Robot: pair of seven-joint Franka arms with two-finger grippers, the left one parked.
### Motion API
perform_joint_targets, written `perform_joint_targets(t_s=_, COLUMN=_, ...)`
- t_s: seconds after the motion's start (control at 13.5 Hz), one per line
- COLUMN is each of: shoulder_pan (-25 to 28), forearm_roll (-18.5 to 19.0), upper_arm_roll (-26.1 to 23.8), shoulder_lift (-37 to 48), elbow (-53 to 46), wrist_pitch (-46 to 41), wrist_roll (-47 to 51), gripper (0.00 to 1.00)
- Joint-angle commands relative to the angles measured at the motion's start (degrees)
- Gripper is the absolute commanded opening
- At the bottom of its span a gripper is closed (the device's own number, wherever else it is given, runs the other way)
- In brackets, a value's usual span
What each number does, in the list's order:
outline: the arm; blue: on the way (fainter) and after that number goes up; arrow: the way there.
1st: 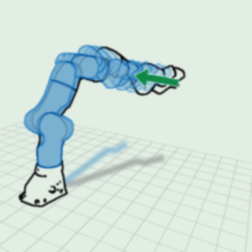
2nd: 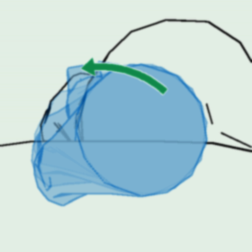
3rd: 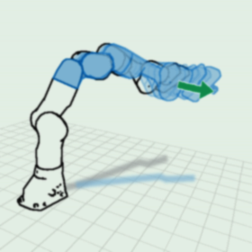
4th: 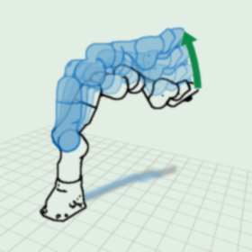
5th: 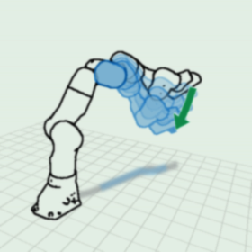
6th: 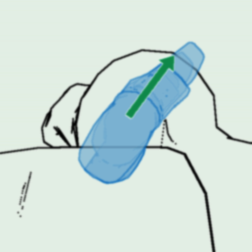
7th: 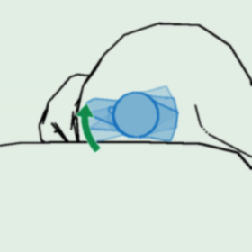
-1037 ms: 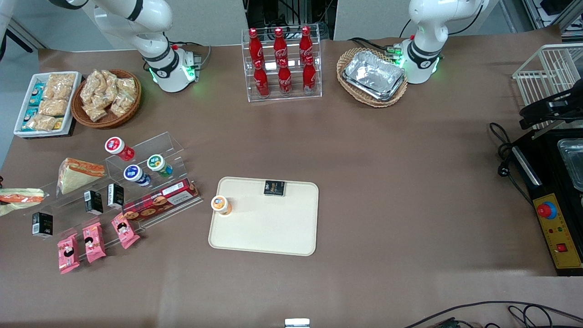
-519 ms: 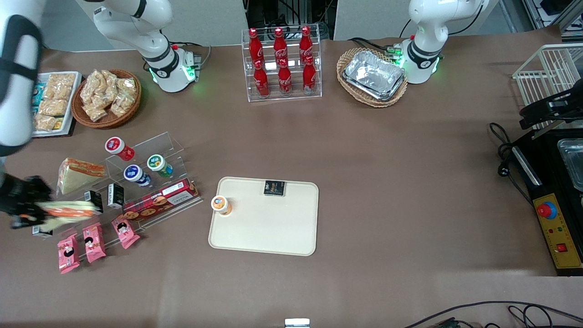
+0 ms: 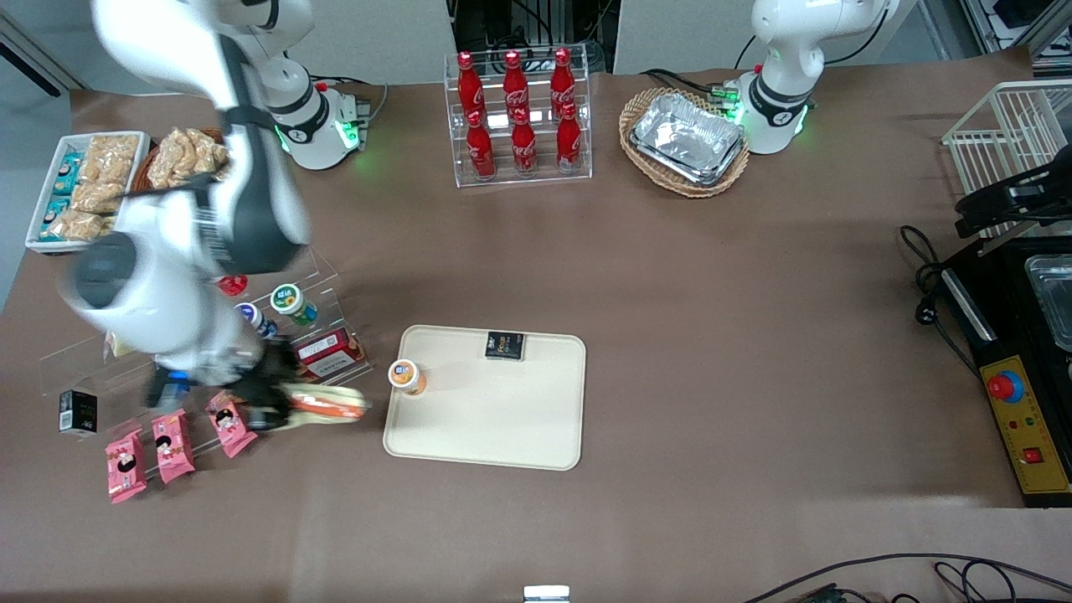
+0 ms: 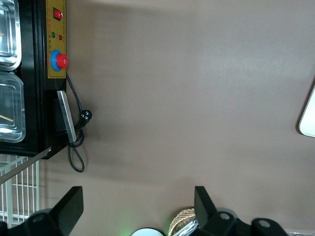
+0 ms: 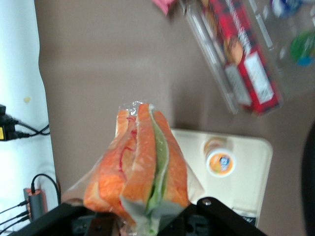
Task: Place sandwich on tray
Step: 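Lift the sandwich and carry it over the cream tray, then lower the sandwich onto the tray and open the right gripper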
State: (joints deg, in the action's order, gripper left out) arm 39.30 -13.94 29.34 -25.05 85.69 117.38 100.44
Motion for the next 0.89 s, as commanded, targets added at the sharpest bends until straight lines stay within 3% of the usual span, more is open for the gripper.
perform_joint_targets(t_s=0.0, shoulder_pan=6.47, forearm_roll=-0.82, upper_arm_roll=1.16, shoulder_lift=-8.15, elbow=-2.11, wrist_pitch=7.32, wrist_roll=9.49, gripper=0.17)
perform_joint_targets(t_s=0.3, shoulder_pan=8.33, forearm_roll=-1.44, upper_arm_roll=-2.96, shoulder_lift=-15.71, elbow=-2.02, wrist_pitch=15.75, wrist_roll=15.64, gripper=0.17)
perform_joint_targets(t_s=0.81, shoulder_pan=10.97, forearm_roll=-1.61, upper_arm_roll=-3.24, shoulder_lift=-25.74, elbow=-2.20, wrist_pitch=25.61, wrist_roll=20.58, gripper=0.18)
